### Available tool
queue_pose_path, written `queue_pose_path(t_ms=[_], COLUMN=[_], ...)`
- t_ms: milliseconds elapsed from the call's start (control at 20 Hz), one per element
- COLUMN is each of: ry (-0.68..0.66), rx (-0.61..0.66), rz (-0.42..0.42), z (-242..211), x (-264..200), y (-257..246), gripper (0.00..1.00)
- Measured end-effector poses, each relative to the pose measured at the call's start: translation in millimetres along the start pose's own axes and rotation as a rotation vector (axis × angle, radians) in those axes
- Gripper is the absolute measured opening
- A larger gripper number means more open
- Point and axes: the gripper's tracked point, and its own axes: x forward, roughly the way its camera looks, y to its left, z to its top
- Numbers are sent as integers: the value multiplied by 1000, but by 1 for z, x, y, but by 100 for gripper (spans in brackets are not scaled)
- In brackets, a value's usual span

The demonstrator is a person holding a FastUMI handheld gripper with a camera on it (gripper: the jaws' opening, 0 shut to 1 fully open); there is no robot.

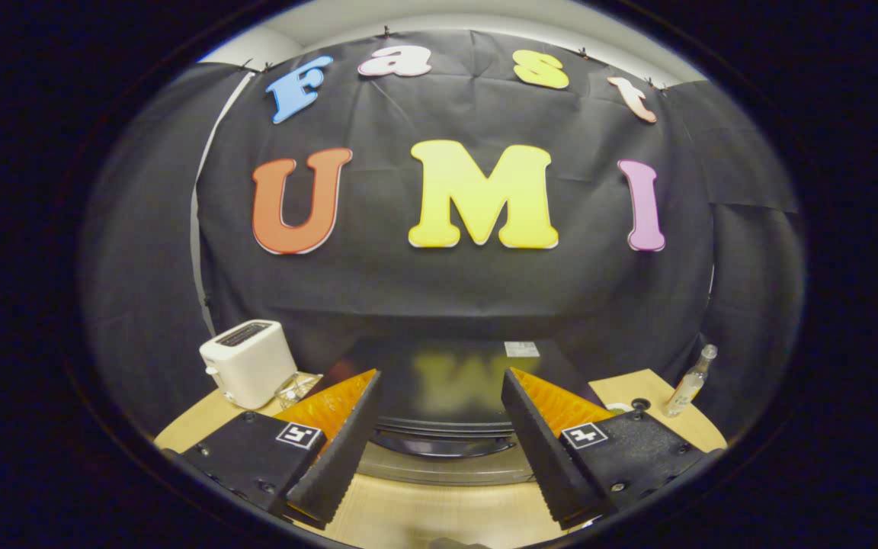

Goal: Open the toaster oven, put the food inside, and close the toaster oven door.

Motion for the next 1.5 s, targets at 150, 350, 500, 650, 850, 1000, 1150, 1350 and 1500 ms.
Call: queue_pose_path(t_ms=[150, 350, 500, 650, 850, 1000, 1150, 1350, 1500], ry=[71, 95, 108, 122, 144, 169, 213, 307, 386], rx=[-11, 5, 30, 11, -15, -31, -35, -23, 9], rz=[-21, -27, -21, -23, -6, 0, 15, 39, 48], z=[-30, -42, -48, -57, -74, -93, -120, -164, -196], x=[16, 17, 11, -10, -34, -55, -75, -93, -104], y=[3, 2, 1, 3, 5, 6, 8, 9, 9], gripper=[100, 100, 100, 100, 100, 100, 100, 100, 100])
